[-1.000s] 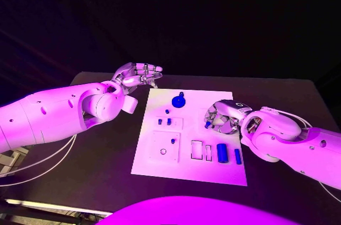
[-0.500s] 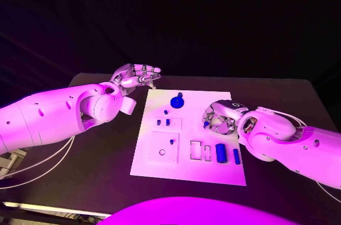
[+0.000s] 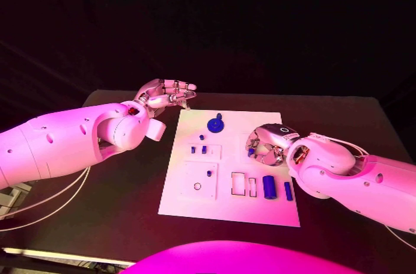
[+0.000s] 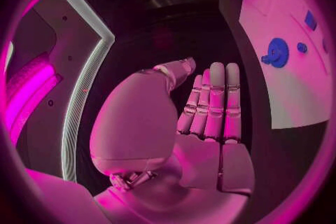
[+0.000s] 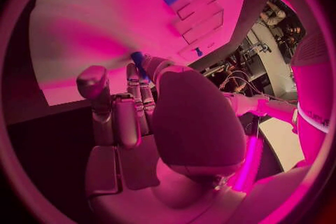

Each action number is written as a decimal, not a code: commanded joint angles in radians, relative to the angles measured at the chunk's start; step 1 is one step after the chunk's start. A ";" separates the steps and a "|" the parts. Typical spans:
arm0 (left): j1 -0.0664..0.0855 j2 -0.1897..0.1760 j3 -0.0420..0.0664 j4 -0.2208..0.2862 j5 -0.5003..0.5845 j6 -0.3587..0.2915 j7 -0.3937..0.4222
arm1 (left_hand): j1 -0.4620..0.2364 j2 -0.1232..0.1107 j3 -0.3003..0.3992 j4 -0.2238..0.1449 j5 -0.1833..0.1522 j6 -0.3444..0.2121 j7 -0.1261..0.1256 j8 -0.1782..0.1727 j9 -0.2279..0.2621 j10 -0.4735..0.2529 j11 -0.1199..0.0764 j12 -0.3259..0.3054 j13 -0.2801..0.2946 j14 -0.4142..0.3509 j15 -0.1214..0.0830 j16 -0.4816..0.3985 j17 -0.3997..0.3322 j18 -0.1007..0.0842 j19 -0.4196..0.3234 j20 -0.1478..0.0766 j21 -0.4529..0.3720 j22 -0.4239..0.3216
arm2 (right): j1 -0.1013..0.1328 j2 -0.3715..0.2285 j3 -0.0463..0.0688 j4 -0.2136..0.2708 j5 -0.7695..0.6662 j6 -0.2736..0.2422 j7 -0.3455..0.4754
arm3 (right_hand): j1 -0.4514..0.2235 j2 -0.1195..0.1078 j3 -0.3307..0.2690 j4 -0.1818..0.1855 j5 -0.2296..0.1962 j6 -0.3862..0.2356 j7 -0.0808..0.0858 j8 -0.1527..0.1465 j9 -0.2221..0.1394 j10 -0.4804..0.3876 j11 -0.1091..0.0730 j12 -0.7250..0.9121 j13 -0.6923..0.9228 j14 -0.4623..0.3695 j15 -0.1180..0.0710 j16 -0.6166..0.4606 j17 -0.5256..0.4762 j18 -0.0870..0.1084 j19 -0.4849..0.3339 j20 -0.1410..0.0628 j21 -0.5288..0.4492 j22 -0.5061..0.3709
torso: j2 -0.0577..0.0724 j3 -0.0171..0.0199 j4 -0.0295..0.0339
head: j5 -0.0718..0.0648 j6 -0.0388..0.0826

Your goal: Assemble the parts on the task board

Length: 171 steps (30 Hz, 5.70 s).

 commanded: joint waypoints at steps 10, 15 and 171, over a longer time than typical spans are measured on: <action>0.000 0.001 0.001 0.002 -0.012 0.022 0.003 | -0.009 -0.001 -0.005 0.003 0.006 -0.007 0.009 -0.003 -0.001 -0.008 0.002 0.004 -0.002 -0.002 0.006 -0.003 0.000 0.011 0.000 0.006 -0.005 -0.001 | -0.007 -0.005 -0.002 0.010 0.026 -0.105 -0.003 | -0.023 0.030 0.044 -0.008 0.018 0.037 -0.015 0.020 0.015 0.074 -0.015 0.004 0.008 0.035 -0.017 0.005 0.010 -0.006 0.022 -0.006 0.038 0.019 | 0.001 0.0009 0.0005 | 0.000 -0.004; 0.000 0.001 0.001 0.002 -0.012 0.023 0.003 | -0.010 0.000 -0.006 0.005 0.005 -0.008 0.010 -0.003 -0.001 -0.009 0.002 0.005 -0.002 -0.004 0.006 -0.003 0.000 0.011 -0.001 0.007 -0.008 -0.002 | -0.008 -0.012 -0.001 0.018 0.069 -0.156 0.002 | -0.041 0.036 0.048 -0.003 0.013 0.040 -0.019 0.027 0.021 0.087 -0.019 0.001 0.009 0.038 -0.020 0.010 0.020 -0.009 0.029 -0.009 0.052 0.026 | 0.001 0.0016 0.0007 | 0.000 -0.004; 0.000 0.022 -0.002 -0.020 -0.035 0.071 -0.015 | -0.007 -0.004 -0.014 0.013 0.002 -0.016 0.012 0.006 -0.002 -0.032 0.007 0.022 -0.005 -0.040 0.014 -0.007 -0.001 0.010 -0.015 0.016 -0.043 -0.019 | -0.033 -0.164 -0.008 0.298 0.601 -0.263 0.203 | -0.083 -0.002 -0.124 -0.052 0.129 -0.135 0.028 -0.032 0.020 -0.121 0.019 0.194 0.039 0.022 0.010 -0.011 -0.038 -0.004 0.036 0.014 -0.018 0.030 | -0.014 0.0039 -0.0140 | 0.008 0.004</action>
